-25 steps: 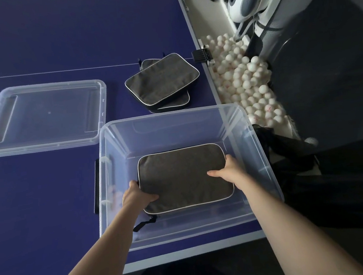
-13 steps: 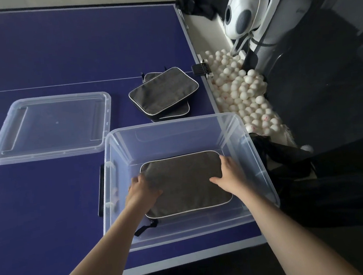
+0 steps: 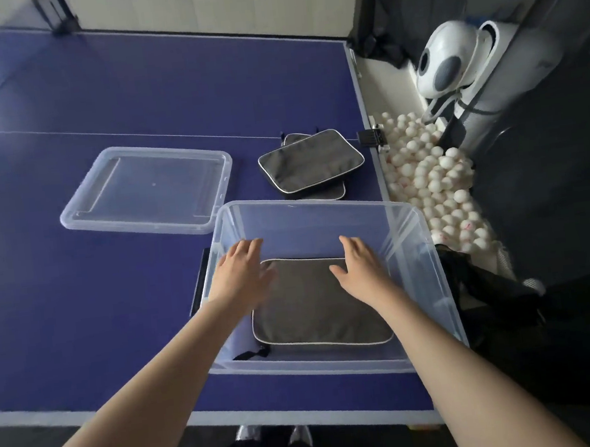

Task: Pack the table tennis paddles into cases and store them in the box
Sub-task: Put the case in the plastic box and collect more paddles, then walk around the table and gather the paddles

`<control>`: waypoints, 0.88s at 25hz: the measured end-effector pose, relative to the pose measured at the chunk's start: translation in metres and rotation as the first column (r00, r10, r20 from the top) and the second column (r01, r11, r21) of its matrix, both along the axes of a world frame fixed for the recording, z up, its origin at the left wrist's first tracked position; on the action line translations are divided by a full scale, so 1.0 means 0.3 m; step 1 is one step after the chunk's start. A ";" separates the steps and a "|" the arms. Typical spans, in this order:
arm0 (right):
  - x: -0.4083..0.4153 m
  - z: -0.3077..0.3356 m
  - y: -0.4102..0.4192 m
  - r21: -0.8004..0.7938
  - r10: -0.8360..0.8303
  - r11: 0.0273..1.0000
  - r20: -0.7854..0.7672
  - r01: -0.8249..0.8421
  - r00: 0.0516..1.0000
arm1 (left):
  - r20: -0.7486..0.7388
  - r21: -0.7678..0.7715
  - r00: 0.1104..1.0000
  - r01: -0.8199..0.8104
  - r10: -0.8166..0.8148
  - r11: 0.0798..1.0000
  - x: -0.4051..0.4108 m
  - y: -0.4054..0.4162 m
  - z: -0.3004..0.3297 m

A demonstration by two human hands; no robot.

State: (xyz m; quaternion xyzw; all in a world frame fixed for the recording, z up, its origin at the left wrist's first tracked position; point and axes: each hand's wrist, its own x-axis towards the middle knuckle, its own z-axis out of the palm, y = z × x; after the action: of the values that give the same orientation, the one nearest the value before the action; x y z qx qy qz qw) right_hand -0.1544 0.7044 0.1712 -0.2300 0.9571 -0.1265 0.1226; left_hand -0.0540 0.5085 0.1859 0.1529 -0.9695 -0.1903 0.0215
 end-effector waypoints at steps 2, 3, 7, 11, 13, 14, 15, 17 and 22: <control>0.004 0.025 -0.079 -0.038 0.049 0.998 -0.002 -0.049 0.999 | -0.069 -0.014 0.996 -0.061 0.060 0.998 0.026 -0.055 0.047; 0.009 0.038 -0.120 -0.060 0.072 0.996 0.000 -0.072 0.997 | -0.089 -0.014 0.992 -0.092 0.091 0.996 0.043 -0.087 0.068; 0.023 0.105 -0.291 -0.096 0.160 0.982 -0.031 -0.162 0.987 | -0.087 -0.031 0.969 -0.235 0.232 0.971 0.132 -0.257 0.114; 0.074 0.167 -0.479 -0.077 0.290 0.952 -0.097 -0.297 0.952 | -0.011 -0.041 0.931 -0.364 0.364 0.930 0.282 -0.420 0.089; 0.132 0.184 -0.578 -0.068 0.358 0.928 -0.115 -0.367 0.927 | 0.050 -0.032 0.915 -0.399 0.400 0.916 0.377 -0.483 0.056; 0.164 0.185 -0.622 -0.061 0.385 0.917 -0.116 -0.394 0.915 | 0.078 -0.027 0.906 -0.415 0.416 0.909 0.424 -0.508 0.039; 0.197 0.183 -0.663 -0.049 0.411 0.907 -0.114 -0.418 0.905 | 0.102 -0.025 0.897 -0.430 0.430 0.903 0.470 -0.530 0.023; 0.293 0.165 -0.759 0.002 0.469 0.882 -0.097 -0.471 0.878 | 0.142 -0.030 0.875 -0.463 0.462 0.886 0.589 -0.591 -0.006; 0.553 0.090 -0.981 0.117 0.571 0.817 -0.020 -0.565 0.821 | 0.198 -0.044 0.812 -0.552 0.549 0.833 0.904 -0.746 -0.067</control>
State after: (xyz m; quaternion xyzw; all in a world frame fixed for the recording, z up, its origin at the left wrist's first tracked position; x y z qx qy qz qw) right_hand 0.0115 0.4102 0.1981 -0.5014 0.8532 -0.0271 0.1407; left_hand 0.2171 0.2847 0.1656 0.4454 -0.8793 -0.1668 -0.0243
